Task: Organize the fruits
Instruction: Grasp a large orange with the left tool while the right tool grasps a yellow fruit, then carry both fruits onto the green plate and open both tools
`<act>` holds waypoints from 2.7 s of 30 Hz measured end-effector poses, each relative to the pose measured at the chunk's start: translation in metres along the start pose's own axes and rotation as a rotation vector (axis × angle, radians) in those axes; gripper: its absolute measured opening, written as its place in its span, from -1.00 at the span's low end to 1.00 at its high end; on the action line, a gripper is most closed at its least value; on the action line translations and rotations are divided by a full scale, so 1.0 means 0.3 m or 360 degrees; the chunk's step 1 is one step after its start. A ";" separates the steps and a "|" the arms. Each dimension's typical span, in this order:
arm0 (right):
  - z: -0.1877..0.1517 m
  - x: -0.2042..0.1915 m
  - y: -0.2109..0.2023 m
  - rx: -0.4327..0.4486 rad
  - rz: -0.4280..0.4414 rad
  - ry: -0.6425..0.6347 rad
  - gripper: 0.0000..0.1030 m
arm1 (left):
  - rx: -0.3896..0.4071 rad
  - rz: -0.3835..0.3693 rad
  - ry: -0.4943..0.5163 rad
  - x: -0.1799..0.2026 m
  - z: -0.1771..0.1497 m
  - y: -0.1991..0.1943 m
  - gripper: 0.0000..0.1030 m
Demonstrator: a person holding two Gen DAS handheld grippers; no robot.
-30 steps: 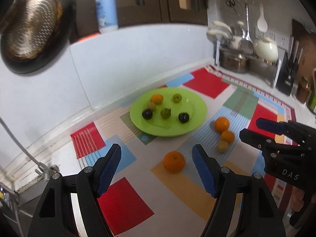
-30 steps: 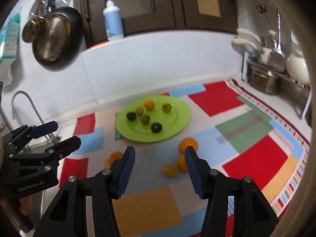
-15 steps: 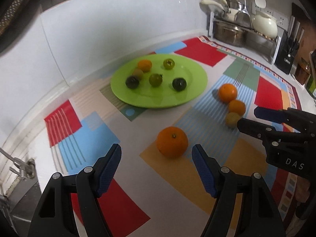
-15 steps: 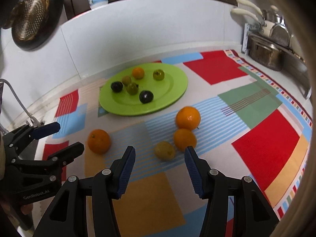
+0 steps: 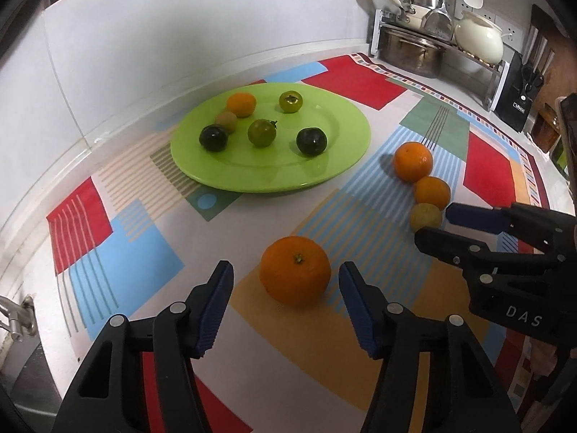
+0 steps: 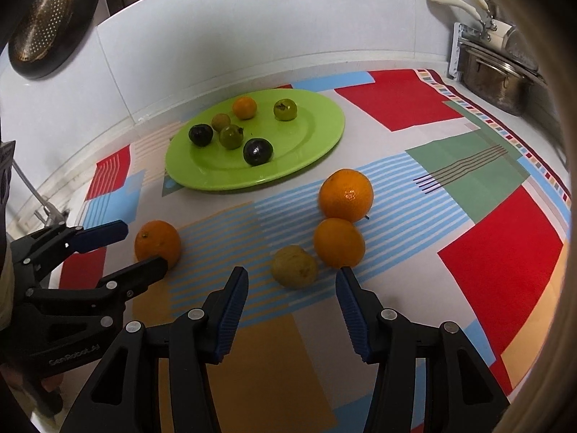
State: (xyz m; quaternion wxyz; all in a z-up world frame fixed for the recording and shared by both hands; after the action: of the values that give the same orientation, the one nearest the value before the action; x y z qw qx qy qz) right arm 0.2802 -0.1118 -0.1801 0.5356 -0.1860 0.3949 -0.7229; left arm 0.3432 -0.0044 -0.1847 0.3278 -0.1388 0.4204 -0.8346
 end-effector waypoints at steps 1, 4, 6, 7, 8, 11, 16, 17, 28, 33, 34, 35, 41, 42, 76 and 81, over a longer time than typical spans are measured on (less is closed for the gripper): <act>0.000 0.000 0.004 -0.0006 0.0006 -0.0001 -0.08 | -0.0001 -0.0009 -0.0005 0.001 0.002 0.004 0.11; 0.000 0.004 0.013 -0.0008 0.0001 -0.0011 -0.09 | -0.0003 -0.0021 -0.0011 0.001 0.005 0.013 0.05; 0.002 0.004 0.017 -0.0008 -0.0002 -0.0017 -0.14 | -0.0010 -0.0022 -0.0011 0.003 0.006 0.021 -0.01; 0.002 0.002 0.019 -0.0011 0.0004 -0.0018 -0.17 | -0.0015 -0.0028 -0.0015 0.003 0.006 0.025 -0.06; 0.001 0.000 0.022 -0.0018 0.0013 -0.0024 -0.19 | -0.0020 -0.0038 -0.0020 0.003 0.006 0.028 -0.09; -0.001 -0.005 0.028 -0.0028 0.0027 -0.0034 -0.25 | -0.0028 -0.0059 -0.0028 0.007 0.007 0.033 -0.17; -0.003 -0.010 0.032 -0.0027 0.0032 -0.0066 -0.40 | -0.0031 -0.0049 -0.0022 0.012 0.008 0.034 -0.19; -0.004 -0.009 0.032 -0.0026 0.0034 -0.0066 -0.40 | -0.0033 -0.0047 -0.0022 0.012 0.008 0.033 -0.19; 0.001 -0.019 -0.008 0.0014 0.0138 -0.0097 -0.40 | -0.0002 -0.0018 -0.0057 0.020 0.019 -0.021 -0.19; 0.006 -0.024 -0.056 0.0049 0.0186 -0.0125 -0.40 | 0.0036 0.0008 -0.0082 0.029 0.024 -0.071 -0.19; 0.007 -0.025 -0.067 0.0058 0.0194 -0.0130 -0.40 | 0.0044 0.0013 -0.0086 0.032 0.025 -0.084 -0.19; 0.011 -0.024 -0.080 0.0071 0.0197 -0.0134 -0.40 | 0.0052 0.0022 -0.0088 0.035 0.026 -0.095 -0.19; 0.035 -0.023 -0.155 0.0139 0.0237 -0.0197 -0.40 | 0.0113 0.0061 -0.0138 0.048 0.039 -0.171 -0.19; 0.040 -0.022 -0.166 0.0149 0.0248 -0.0203 -0.40 | 0.0126 0.0069 -0.0145 0.051 0.044 -0.184 -0.19; 0.349 0.075 -0.361 0.0405 0.0633 -0.0440 -0.40 | 0.0392 0.0459 -0.0469 0.165 0.295 -0.398 -0.19; 0.411 0.085 -0.355 0.0418 0.0688 -0.0466 -0.40 | 0.0401 0.0502 -0.0514 0.162 0.340 -0.388 -0.19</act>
State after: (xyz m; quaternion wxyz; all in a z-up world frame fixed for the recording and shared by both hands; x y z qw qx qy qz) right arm 0.2896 -0.1689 -0.0259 0.7481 -0.1290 0.2467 -0.6024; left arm 0.3087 -0.0486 -0.0326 0.5316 -0.1611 0.2716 -0.7859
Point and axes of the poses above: each gripper's, at about its wrist camera, not at the fingertips, and y roughly the way its jaws point, x to its right, z to its top, the point moved 7 cm from there along y, roughly the way its jaws point, and after that the axes turned 3 degrees about y, right-handed, at the moved point
